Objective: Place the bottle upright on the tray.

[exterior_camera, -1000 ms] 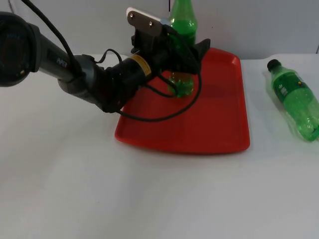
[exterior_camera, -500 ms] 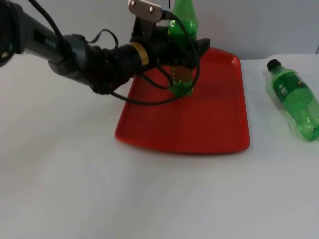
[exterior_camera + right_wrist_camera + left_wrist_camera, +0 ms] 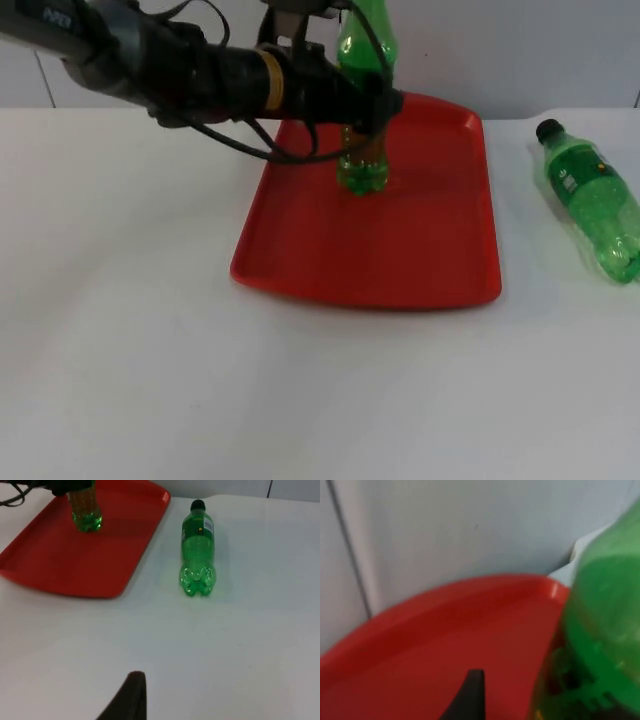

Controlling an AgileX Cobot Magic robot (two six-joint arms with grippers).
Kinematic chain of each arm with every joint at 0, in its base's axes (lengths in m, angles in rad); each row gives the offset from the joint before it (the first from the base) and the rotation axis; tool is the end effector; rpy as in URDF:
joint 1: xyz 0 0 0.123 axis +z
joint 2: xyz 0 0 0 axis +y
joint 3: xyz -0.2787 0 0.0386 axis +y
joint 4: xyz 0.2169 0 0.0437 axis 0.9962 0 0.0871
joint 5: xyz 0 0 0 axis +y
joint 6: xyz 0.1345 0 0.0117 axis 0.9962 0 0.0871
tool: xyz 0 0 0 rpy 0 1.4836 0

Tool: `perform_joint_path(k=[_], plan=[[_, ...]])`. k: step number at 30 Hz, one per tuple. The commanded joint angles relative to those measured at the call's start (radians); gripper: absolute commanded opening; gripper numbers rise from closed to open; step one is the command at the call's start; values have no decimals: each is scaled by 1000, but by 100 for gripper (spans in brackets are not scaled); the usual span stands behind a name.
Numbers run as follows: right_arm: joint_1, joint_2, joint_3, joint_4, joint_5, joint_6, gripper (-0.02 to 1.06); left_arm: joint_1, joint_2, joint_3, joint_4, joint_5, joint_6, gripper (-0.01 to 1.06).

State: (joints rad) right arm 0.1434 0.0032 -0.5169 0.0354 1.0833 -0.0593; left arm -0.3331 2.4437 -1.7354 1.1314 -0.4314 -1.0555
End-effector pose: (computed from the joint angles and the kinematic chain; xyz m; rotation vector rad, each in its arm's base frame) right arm 0.0077 0.0054 0.2445 -0.2102 2.0432 0.0946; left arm 0.4986 -0.2265 0.1127 0.6156 1.9142 -0.5765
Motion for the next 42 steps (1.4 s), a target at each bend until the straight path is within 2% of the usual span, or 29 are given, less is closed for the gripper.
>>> perform_joint_path(k=[1, 6, 7, 9, 11, 14, 28, 38, 41, 42], plan=[[-6, -3, 0, 4, -6, -2, 105, 9, -29, -3, 81, 2, -122, 90], [-6, -3, 0, 4, -6, -2, 105, 9, -80, -3, 497, -38, -483, 90], [-6, -3, 0, 4, -6, -2, 105, 9, -80, -3, 497, -38, -483, 90], [-6, -3, 0, 4, -6, -2, 105, 9, -97, -3, 613, -74, -613, 90], [-6, -3, 0, 4, -6, -2, 105, 24, -112, 8, 613, -128, -673, 90], [-6, -3, 0, 4, -6, -2, 105, 45, -130, 24, 613, -149, -718, 90], [-6, -3, 0, 4, -6, -2, 105, 159, -311, 233, 613, -156, -732, 90], [-6, -3, 0, 4, -6, -2, 105, 184, -534, 401, 613, -36, -728, 90], [-6, -3, 0, 4, -6, -2, 105, 184, -646, 476, 613, 50, -721, 90], [-6, -3, 0, 4, -6, -2, 105, 184, -646, 476, 613, 50, -721, 90]])
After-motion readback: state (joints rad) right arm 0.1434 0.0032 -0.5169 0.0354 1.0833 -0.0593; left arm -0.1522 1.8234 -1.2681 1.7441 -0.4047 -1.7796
